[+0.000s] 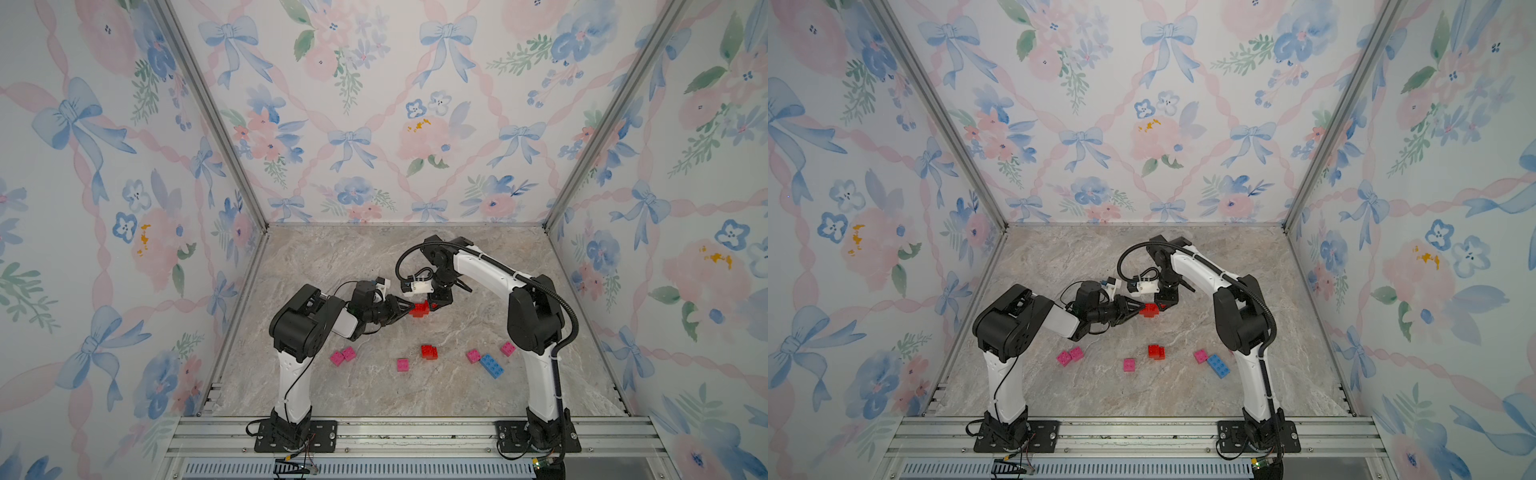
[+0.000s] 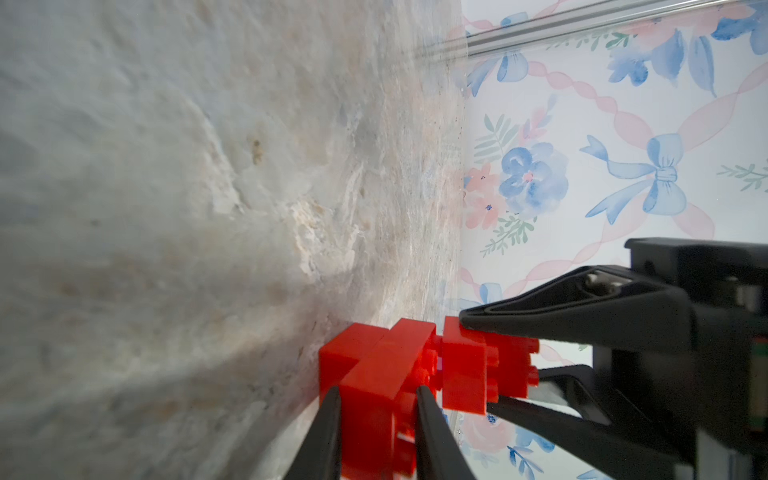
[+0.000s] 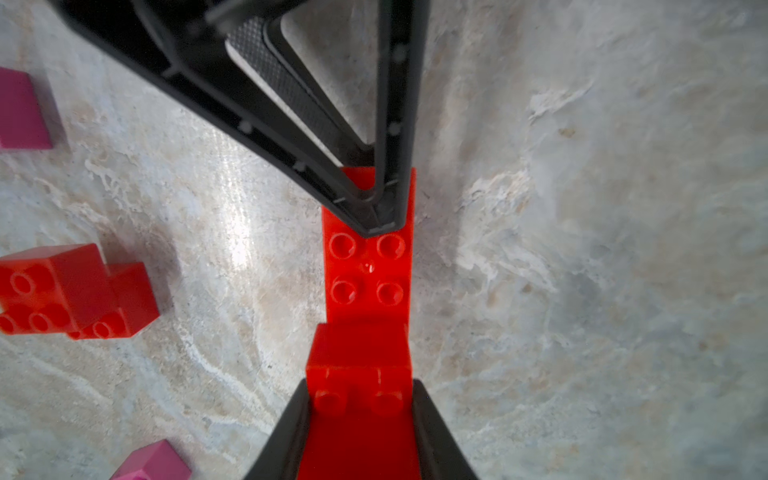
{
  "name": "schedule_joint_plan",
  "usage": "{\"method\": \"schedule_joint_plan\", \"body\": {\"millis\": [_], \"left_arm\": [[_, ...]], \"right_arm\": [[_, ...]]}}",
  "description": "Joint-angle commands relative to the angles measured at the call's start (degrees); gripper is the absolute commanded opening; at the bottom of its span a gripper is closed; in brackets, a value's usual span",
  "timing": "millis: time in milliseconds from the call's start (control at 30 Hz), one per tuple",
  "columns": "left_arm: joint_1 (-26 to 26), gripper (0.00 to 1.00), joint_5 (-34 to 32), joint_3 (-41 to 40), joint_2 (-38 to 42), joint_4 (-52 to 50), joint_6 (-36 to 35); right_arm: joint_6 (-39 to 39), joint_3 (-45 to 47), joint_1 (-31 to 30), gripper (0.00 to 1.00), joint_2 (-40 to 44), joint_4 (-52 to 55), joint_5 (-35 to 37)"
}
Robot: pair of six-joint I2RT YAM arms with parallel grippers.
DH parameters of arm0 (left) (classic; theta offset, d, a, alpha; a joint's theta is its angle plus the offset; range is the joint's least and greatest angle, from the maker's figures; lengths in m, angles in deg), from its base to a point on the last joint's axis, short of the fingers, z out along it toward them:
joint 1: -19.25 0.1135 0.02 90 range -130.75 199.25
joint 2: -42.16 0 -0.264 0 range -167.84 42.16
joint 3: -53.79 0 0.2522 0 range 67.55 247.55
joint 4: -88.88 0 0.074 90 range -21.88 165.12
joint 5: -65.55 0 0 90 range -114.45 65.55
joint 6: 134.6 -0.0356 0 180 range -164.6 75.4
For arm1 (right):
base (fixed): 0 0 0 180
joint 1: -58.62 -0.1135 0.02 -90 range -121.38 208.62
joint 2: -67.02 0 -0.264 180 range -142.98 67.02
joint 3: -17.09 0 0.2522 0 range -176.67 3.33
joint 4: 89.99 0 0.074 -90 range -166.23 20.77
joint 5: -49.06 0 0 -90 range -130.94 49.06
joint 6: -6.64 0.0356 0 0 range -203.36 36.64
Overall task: Assemble the letter v with lego
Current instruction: Assemble the lego brick with the lego brick.
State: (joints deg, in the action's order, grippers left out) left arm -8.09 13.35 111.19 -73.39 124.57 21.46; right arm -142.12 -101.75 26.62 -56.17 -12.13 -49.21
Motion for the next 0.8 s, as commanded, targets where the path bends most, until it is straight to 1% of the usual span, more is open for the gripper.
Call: {"method": "schedule_joint_plan", "body": {"millis": [0,267,767], "left_arm": [[0.1,0.24,-0.4,0.4,-1.1,-3.4,-1.6],[-0.1,0.22,-0.6,0.6,-1.2,-3.8,-1.7],[-0.1,0.23,-0.9,0.5,-1.5,-4.1,-1.9]], "right_arm": [[-0.5,-1.9,-0.9,0.00,-1.6,3.2,1.6],[0.0,-3.3,-1.5,0.00,-2.9,4.5,4.4],[0.9,-4.8,-2.8,0.00,-5.2,6.4,4.9]]}}
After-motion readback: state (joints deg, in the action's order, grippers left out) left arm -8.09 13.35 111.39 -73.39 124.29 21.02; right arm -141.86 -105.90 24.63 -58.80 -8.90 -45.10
